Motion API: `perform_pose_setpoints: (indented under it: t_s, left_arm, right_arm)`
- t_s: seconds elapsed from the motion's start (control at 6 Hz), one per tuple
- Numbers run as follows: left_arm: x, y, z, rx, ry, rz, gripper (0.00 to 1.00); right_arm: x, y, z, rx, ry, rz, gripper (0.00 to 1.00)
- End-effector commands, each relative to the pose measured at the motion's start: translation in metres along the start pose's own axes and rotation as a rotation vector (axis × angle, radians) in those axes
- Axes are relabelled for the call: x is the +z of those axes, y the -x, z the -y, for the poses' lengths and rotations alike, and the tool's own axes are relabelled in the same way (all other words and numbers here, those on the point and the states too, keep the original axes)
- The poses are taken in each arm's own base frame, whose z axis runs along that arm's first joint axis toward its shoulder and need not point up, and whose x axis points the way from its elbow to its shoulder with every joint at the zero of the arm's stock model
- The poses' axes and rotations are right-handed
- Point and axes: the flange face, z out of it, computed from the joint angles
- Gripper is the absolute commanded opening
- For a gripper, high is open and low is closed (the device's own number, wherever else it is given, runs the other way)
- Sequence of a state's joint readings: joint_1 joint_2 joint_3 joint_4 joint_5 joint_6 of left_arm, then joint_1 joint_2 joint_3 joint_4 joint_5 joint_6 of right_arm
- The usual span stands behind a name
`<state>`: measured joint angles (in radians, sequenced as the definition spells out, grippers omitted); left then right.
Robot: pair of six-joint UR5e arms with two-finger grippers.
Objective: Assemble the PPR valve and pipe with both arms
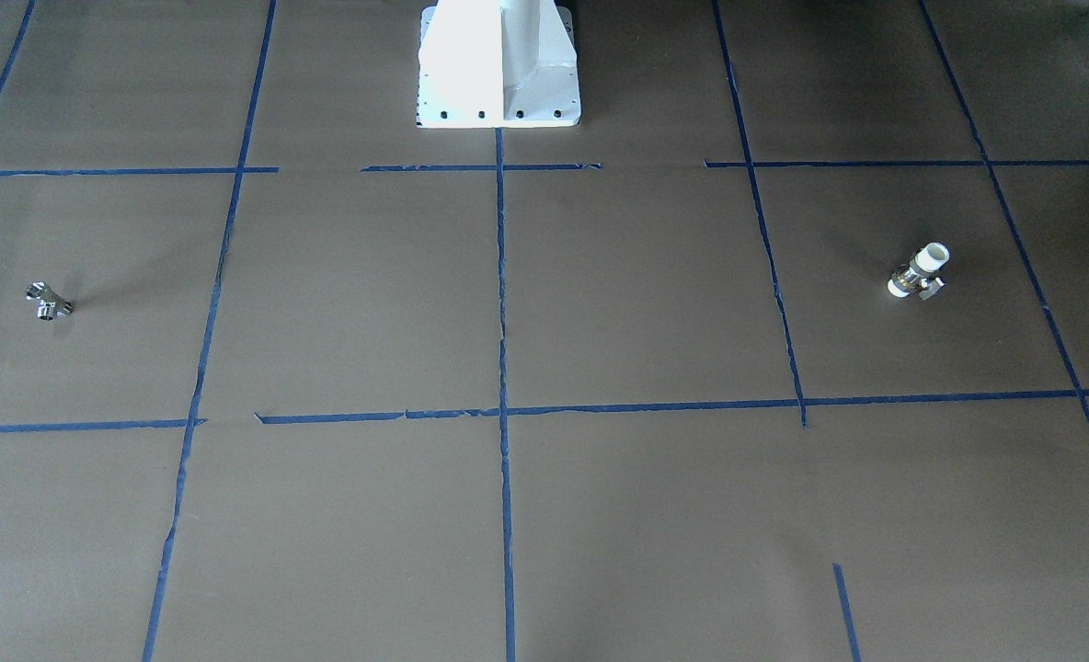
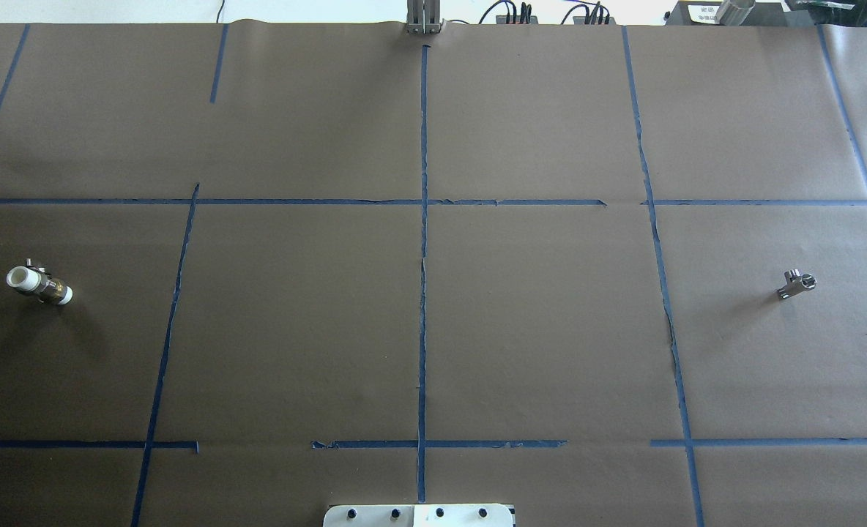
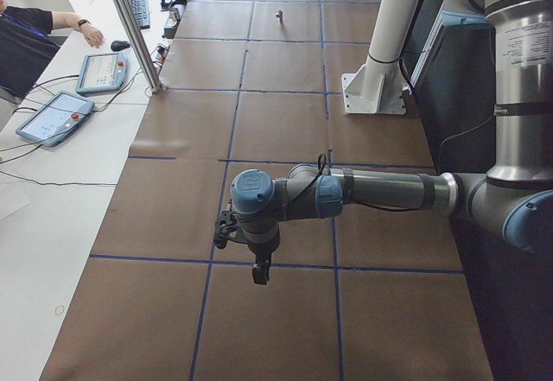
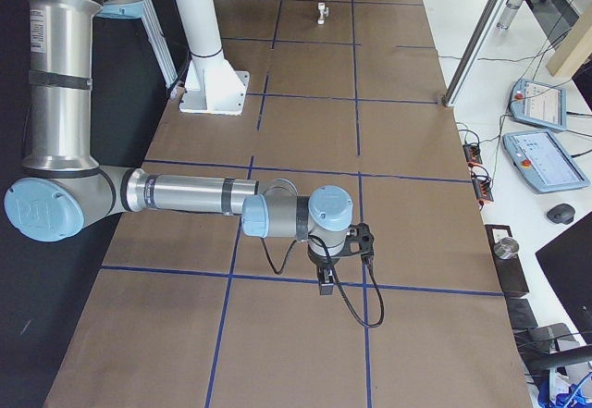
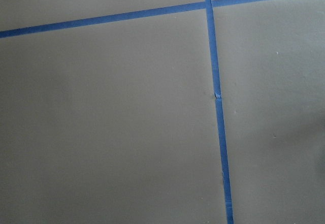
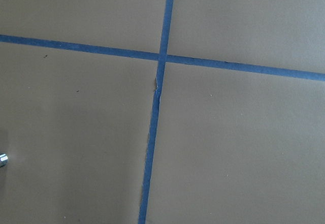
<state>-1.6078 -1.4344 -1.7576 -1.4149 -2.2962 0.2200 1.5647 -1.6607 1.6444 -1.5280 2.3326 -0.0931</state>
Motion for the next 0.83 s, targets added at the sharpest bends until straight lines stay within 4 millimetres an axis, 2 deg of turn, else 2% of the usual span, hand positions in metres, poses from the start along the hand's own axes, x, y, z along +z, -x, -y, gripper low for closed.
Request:
perform_pose_setpoints:
  t_s: [0.0, 0.17, 0.33, 0.5, 0.67]
  left_arm:
    - [0.004, 0.0, 0.001, -0.002, 0.014, 0.002, 1.0]
    - [0.001, -0.004, 0.002, 0.015, 0.006, 0.009, 1.0]
    - [-0.009, -0.006, 0.014, 0.04, -0.001, 0.097, 1.0]
    - [-0.041, -0.027, 0.058, 0.136, -0.111, 0.13, 1.0]
    - [-0.053, -0.036, 0.074, 0.167, -0.155, 0.131, 1.0]
  right_arm:
    - [0.0, 0.0, 0.0, 0.001, 0.0, 0.001, 1.0]
    - [0.0, 0.0, 0.001, 0.0, -0.001, 0.0, 1.0]
    - [-0.001, 0.001, 0.001, -0.001, -0.002, 0.0, 1.0]
    - [-0.003, 0.003, 0.001, -0.006, -0.006, 0.0, 1.0]
    - [-0.005, 0.004, 0.002, -0.004, -0.009, 0.001, 1.0]
